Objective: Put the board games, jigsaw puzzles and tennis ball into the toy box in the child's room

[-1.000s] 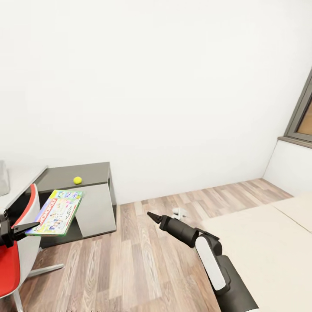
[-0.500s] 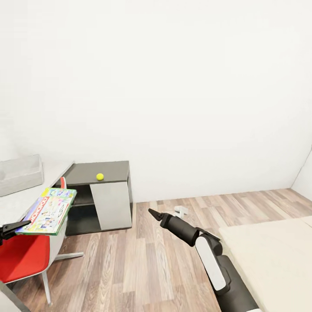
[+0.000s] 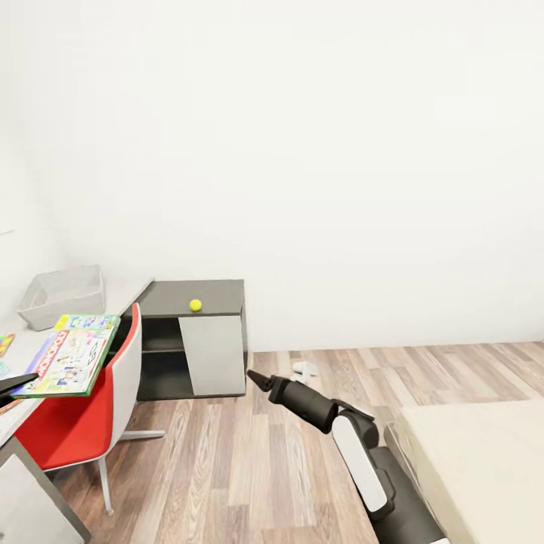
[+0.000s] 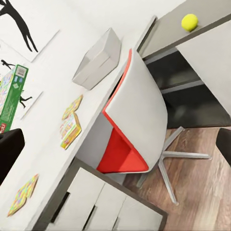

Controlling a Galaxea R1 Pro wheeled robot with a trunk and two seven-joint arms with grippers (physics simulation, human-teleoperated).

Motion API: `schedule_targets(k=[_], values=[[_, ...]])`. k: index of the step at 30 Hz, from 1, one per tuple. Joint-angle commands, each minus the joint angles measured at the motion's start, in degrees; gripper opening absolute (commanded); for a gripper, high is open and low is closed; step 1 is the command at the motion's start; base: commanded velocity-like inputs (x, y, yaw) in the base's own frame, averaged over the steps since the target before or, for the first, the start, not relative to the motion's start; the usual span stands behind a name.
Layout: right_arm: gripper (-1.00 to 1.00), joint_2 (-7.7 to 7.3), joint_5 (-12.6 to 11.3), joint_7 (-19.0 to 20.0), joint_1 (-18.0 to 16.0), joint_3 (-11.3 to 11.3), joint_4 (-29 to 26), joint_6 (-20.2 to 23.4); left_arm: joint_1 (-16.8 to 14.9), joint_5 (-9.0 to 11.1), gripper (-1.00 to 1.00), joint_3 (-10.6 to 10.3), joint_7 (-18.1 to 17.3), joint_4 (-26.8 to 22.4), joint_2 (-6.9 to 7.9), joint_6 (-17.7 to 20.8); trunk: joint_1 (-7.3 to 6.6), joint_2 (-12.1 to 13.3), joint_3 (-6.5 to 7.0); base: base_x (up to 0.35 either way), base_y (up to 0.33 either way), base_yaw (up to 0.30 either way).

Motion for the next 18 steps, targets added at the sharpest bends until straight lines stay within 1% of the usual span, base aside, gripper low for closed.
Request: schedule_targets(k=[1, 4, 7, 13, 18], values=[[1.00, 0.01, -0.3, 0.0, 0.0, 0.2, -0.2, 0.3, -0.1, 0.0, -1.00, 0.0, -0.3, 0.0, 0.02, 0.6, 0.01, -0.1, -0.08, 0.035, 0.000, 0.007], [1.00, 0.00, -0.3, 0.0, 0.0, 0.3, -0.4, 0.3, 0.0, -0.1, -1.00, 0.0, -0.3, 0.1, 0.03, 0.6, 0.01, -0.1, -0.08, 0.170, 0.000, 0.002], [1.00, 0.00, -0.3, 0.0, 0.0, 0.4, -0.5, 0.3, 0.0, -0.1, -1.00, 0.0, -0.3, 0.1, 0.03, 0.6, 0.01, -0.1, -0.08, 0.266, 0.000, 0.001], [1.00, -0.76, -0.3, 0.2, 0.0, 0.0, -0.9, 0.3, 0.0, -0.2, -1.00, 0.1, -0.3, 0.1, 0.03, 0.6, 0.01, -0.1, -0.08, 0.311, 0.000, 0.000], [1.00, -0.84, -0.2, 0.1, 0.0, 0.2, -0.8, 0.4, 0.0, -0.3, -1.00, 0.1, -0.3, 0.1, -0.05, 0.6, 0.01, -0.1, -0.08, 0.328, 0.027, 0.000]])
